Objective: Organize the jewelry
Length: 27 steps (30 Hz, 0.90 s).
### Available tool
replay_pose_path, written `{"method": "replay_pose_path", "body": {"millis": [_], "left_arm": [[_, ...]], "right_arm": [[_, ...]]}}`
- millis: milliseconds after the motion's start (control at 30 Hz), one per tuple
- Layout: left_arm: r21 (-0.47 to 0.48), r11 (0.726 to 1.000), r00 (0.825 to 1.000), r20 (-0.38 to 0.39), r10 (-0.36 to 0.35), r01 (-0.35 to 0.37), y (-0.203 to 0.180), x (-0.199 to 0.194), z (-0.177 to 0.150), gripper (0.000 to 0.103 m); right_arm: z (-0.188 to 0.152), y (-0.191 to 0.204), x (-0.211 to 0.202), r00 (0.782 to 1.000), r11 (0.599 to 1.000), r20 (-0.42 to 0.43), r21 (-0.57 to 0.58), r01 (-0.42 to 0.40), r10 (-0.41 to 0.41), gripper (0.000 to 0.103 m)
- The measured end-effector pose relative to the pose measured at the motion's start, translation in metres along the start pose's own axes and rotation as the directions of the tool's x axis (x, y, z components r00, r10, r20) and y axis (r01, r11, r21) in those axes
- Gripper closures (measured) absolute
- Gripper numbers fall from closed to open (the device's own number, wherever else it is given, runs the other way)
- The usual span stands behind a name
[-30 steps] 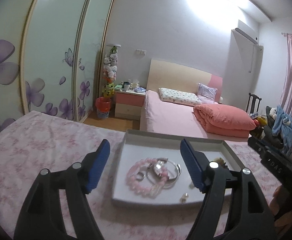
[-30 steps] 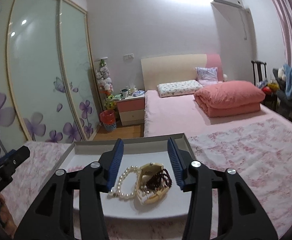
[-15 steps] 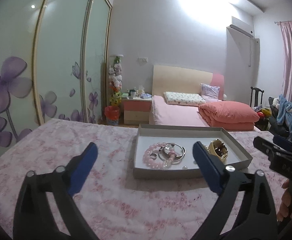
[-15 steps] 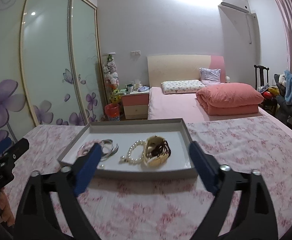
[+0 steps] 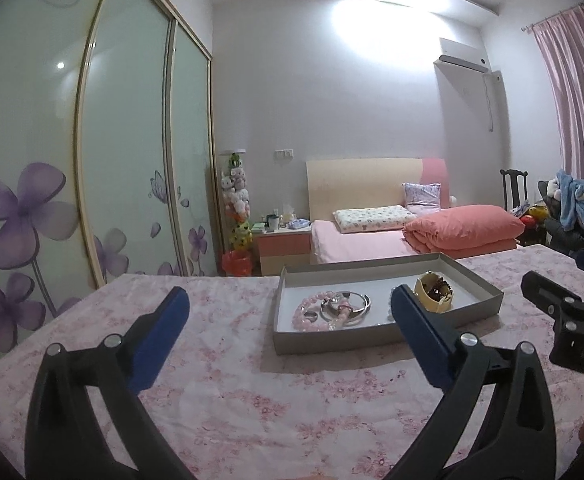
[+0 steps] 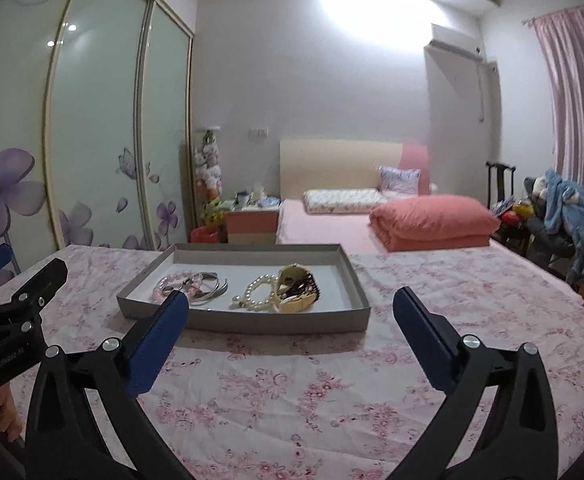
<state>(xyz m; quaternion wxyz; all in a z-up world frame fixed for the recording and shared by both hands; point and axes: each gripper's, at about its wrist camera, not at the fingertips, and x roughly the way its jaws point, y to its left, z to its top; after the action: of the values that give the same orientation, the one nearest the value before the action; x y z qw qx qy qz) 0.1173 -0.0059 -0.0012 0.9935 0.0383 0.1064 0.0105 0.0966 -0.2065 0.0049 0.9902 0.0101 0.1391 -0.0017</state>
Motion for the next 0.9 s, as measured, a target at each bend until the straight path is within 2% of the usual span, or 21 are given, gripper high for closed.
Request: {"method": "replay_pose_path", "body": {"millis": [167, 400, 600, 733, 900], "left_arm": [[-0.024, 1.0, 0.999, -0.035, -0.004, 0.003, 0.005, 0.006, -0.003, 0.004], [-0.04, 0.999, 0.999, -0.041, -0.02, 0.018, 0.011, -0.001, -0.002, 0.004], [-0.036, 0.999, 0.998, -0.054, -0.027, 0.025, 0.012, -0.016, 0.001, 0.004], [-0.069, 0.996, 0.996, -0.068, -0.055, 0.05, 0.015, -0.029, 0.002, 0.004], [-0.114, 0.992, 0.996, -0.064, -0.066, 0.058, 0.02, -0.041, 0.002, 0.004]], "right_arm": [[-0.004, -0.001, 0.003, 1.0, 1.0, -0.001, 0.003, 0.002, -0.002, 0.002], [-0.005, -0.011, 0.0, 1.0, 1.0, -0.026, 0.02, 0.011, -0.011, 0.002], [-0.001, -0.012, -0.014, 0.998, 0.999, -0.065, 0.026, 0.028, -0.026, 0.002], [-0.001, -0.012, -0.021, 0.995, 0.999, -0.099, 0.041, 0.032, -0.028, 0.002], [-0.001, -0.016, -0.031, 0.996, 0.997, -0.088, 0.068, 0.037, -0.031, 0.002]]}}
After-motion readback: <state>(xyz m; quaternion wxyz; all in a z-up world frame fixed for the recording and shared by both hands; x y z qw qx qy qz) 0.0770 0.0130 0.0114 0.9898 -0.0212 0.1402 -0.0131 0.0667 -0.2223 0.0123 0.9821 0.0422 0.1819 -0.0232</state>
